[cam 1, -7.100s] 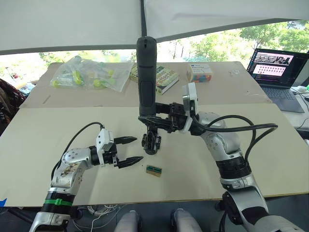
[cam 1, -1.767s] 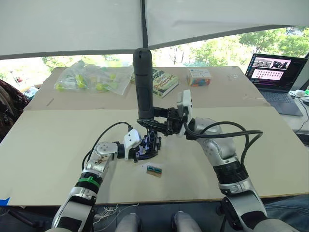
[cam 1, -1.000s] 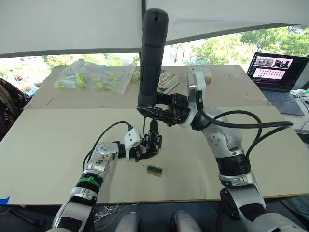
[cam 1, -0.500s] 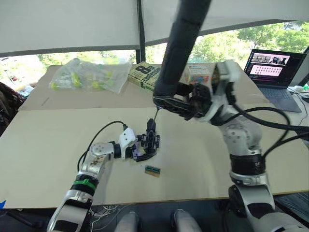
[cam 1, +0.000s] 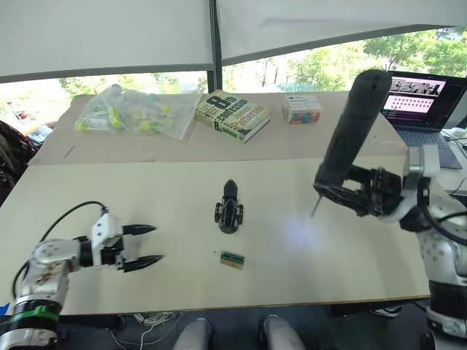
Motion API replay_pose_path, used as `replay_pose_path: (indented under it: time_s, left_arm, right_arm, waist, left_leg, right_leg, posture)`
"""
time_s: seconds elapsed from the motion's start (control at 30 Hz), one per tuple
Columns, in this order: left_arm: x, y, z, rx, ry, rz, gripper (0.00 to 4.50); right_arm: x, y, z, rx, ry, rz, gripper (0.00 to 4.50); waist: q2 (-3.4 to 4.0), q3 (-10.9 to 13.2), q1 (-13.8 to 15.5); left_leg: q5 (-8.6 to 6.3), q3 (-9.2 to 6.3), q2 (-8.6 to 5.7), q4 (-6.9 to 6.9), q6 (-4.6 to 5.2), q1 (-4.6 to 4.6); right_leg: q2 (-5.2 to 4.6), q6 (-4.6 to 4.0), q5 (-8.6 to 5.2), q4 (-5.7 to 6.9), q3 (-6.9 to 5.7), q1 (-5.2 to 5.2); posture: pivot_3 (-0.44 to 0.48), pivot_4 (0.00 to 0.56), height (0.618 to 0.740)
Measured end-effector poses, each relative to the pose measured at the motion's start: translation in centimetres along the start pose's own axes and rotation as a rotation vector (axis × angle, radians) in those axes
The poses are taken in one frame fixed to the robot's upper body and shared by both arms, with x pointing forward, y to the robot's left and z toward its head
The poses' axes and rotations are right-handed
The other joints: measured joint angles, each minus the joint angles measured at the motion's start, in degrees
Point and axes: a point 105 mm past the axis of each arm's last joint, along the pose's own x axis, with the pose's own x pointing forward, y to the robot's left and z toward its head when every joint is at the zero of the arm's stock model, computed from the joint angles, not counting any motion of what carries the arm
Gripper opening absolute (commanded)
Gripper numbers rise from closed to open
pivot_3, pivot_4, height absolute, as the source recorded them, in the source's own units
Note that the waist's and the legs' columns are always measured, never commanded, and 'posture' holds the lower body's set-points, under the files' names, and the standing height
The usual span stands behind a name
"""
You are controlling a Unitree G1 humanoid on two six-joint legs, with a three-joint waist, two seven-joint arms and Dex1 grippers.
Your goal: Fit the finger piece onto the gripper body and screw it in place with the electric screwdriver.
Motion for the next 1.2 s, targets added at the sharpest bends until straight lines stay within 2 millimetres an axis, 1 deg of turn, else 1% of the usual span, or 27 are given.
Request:
replay_pose_path:
  time_s: [0.03, 0.17, 0.23, 0.33, 0.4, 0.47, 0.53, 0.63, 0.73, 0.87, 1.03, 1.2]
  left_arm:
    - [-0.1, -0.1, 0.0, 0.0, -0.006, -0.004, 4.41]
    - [0.6, -0.7, 0.8, 0.013, -0.049, -0.029, 4.41]
    - [1.5, -1.2, 2.2, 0.035, -0.094, -0.054, 4.41]
    - [3.0, -2.3, 4.1, 0.073, -0.143, -0.121, 4.41]
    - [4.1, -3.2, 4.9, 0.084, -0.161, -0.161, 4.41]
    - [5.5, -4.3, 5.4, 0.086, -0.175, -0.21, 4.41]
    - [6.3, -5.0, 5.4, 0.087, -0.17, -0.243, 4.41]
    - [7.5, -5.4, 5.2, 0.088, -0.163, -0.247, 4.41]
    - [8.5, -5.7, 5.0, 0.092, -0.152, -0.255, 4.41]
    - [9.1, -6.1, 4.7, 0.092, -0.142, -0.262, 4.41]
    - [10.2, -7.5, 3.7, 0.075, -0.13, -0.29, 4.41]
    - [10.4, -7.2, 2.9, 0.067, -0.112, -0.265, 4.41]
  right_arm:
    - [-0.1, 0.0, -0.1, -0.005, 0.004, -0.004, 1.91]
    - [0.3, 0.2, 0.4, -0.038, -0.015, -0.015, 1.91]
    - [1.2, 0.9, 1.0, -0.056, -0.048, 0.009, 1.91]
    - [3.4, 2.7, 2.1, -0.073, -0.111, 0.102, 1.91]
    - [4.7, 3.9, 2.5, -0.08, -0.142, 0.158, 1.91]
    - [6.1, 5.4, 2.4, -0.057, -0.17, 0.218, 1.91]
    - [7.1, 6.5, 2.1, -0.026, -0.189, 0.261, 1.91]
    - [8.5, 7.3, 2.0, 0.005, -0.219, 0.294, 1.91]
    - [9.3, 7.7, 1.7, 0.023, -0.222, 0.32, 1.91]
    - [9.8, 7.7, 0.6, 0.051, -0.201, 0.318, 1.91]
    - [10.2, 8.0, -0.4, 0.075, -0.178, 0.336, 1.91]
    - [10.5, 8.1, -0.9, 0.087, -0.163, 0.338, 1.91]
  waist:
    - [0.05, 0.0, 0.0]
    - [-0.01, 0.1, 0.1]
    - [-0.02, 0.1, 0.2]
    - [-0.02, 0.1, 0.0]
    - [-0.02, 0.1, 0.0]
    - [-0.03, 0.1, 0.1]
    - [-0.04, 0.1, 0.1]
    - [-0.04, 0.1, 0.1]
    - [-0.07, 0.1, 0.1]
    - [-0.07, 0.1, 0.1]
    - [-0.07, 0.1, 0.1]
    - [-0.07, 0.1, 0.1]
  left_leg:
    - [0.0, 0.06, -0.03, 0.0, 0.01, 0.01]
    - [0.03, 0.08, -0.03, 0.01, 0.05, 0.04]
    - [0.03, 0.07, -0.02, 0.01, 0.04, 0.01]
    - [0.03, 0.07, 0.0, 0.01, 0.04, 0.0]
    - [0.03, 0.08, -0.01, 0.01, 0.04, 0.01]
    - [0.03, 0.07, -0.02, 0.02, 0.04, 0.03]
    - [0.03, 0.08, -0.02, 0.02, 0.04, 0.03]
    - [0.03, 0.08, -0.02, 0.05, 0.04, 0.05]
    - [0.03, 0.07, -0.01, 0.06, 0.04, 0.05]
    - [0.03, 0.07, -0.02, 0.06, 0.04, 0.06]
    - [0.04, 0.07, 0.01, 0.07, 0.04, 0.09]
    - [0.04, 0.06, 0.03, 0.09, 0.04, 0.13]
  right_leg:
    - [-0.16, 0.05, 0.03, 0.0, 0.02, 0.0]
    - [-0.17, 0.09, 0.05, 0.01, -0.02, 0.05]
    - [-0.05, 0.09, 0.05, 0.02, -0.03, 0.01]
    - [0.09, 0.1, 0.04, 0.01, -0.01, 0.01]
    - [0.11, 0.1, 0.04, 0.02, -0.01, 0.02]
    - [0.15, 0.1, 0.04, 0.03, -0.02, 0.05]
    - [0.2, 0.1, 0.04, 0.03, -0.02, 0.05]
    - [0.24, 0.09, 0.04, 0.05, -0.02, 0.06]
    - [0.28, 0.09, 0.04, 0.06, -0.03, 0.06]
    - [0.28, 0.09, 0.04, 0.07, -0.02, 0.07]
    - [0.32, 0.08, 0.04, 0.11, -0.01, 0.08]
    - [0.37, 0.07, 0.05, 0.13, 0.0, 0.11]
  posture:
    - [0.0, 0.15, 0.74]
    - [0.0, 0.15, 0.74]
    - [0.0, 0.15, 0.74]
    - [0.0, 0.15, 0.74]
    - [0.0, 0.15, 0.74]
    - [0.0, 0.15, 0.74]
    - [0.0, 0.15, 0.74]
    - [0.0, 0.15, 0.74]
    - [0.0, 0.15, 0.74]
    - [0.0, 0.15, 0.74]
    - [0.0, 0.15, 0.74]
    - [0.0, 0.15, 0.74]
